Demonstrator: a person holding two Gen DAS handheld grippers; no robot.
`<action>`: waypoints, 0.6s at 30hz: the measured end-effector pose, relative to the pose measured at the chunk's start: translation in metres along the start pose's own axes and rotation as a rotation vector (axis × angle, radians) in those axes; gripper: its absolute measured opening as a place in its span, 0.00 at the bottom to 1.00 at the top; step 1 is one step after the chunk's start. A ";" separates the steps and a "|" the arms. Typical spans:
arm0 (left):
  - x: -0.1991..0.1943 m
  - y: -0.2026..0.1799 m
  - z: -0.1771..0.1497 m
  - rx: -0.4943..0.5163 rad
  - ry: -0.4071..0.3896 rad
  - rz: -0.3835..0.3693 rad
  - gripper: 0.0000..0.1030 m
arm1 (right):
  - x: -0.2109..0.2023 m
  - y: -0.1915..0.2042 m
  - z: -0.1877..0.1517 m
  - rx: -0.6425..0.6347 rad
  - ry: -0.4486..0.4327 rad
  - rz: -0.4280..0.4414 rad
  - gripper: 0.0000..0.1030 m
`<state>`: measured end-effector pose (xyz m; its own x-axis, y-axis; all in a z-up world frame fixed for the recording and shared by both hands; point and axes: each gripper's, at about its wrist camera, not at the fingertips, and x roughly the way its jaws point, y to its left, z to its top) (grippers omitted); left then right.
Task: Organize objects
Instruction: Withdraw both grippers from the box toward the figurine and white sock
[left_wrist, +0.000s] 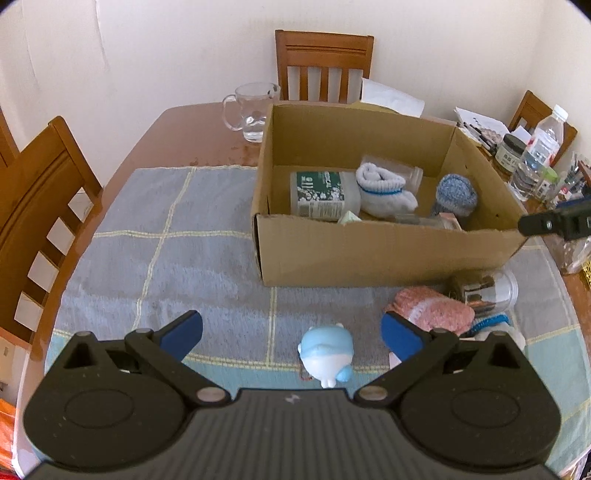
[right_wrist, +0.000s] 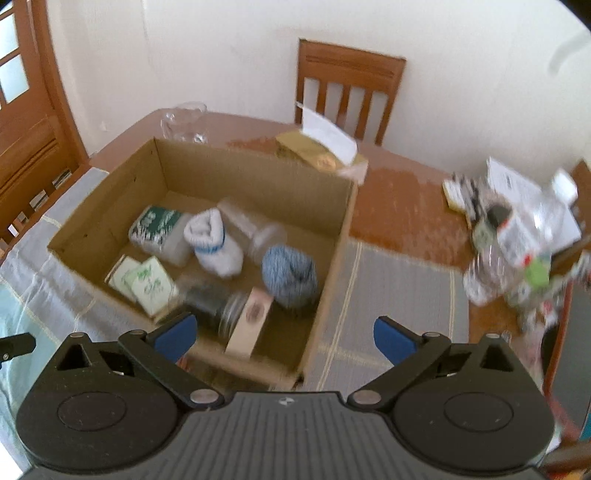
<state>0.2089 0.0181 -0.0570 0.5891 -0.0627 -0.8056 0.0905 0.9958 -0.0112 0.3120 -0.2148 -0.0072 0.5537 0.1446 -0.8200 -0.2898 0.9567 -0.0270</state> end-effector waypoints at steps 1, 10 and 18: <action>0.000 -0.001 -0.001 0.004 0.002 0.005 0.99 | 0.000 -0.001 -0.006 0.011 0.008 0.005 1.00; 0.010 -0.003 -0.011 0.022 0.039 0.041 0.99 | 0.014 -0.001 -0.047 0.124 0.110 0.014 1.00; 0.018 -0.001 -0.019 0.030 0.086 0.020 0.99 | 0.032 -0.002 -0.067 0.253 0.207 0.019 1.00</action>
<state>0.2044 0.0169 -0.0828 0.5202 -0.0351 -0.8533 0.1038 0.9943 0.0223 0.2776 -0.2294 -0.0717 0.3724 0.1330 -0.9185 -0.0810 0.9906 0.1106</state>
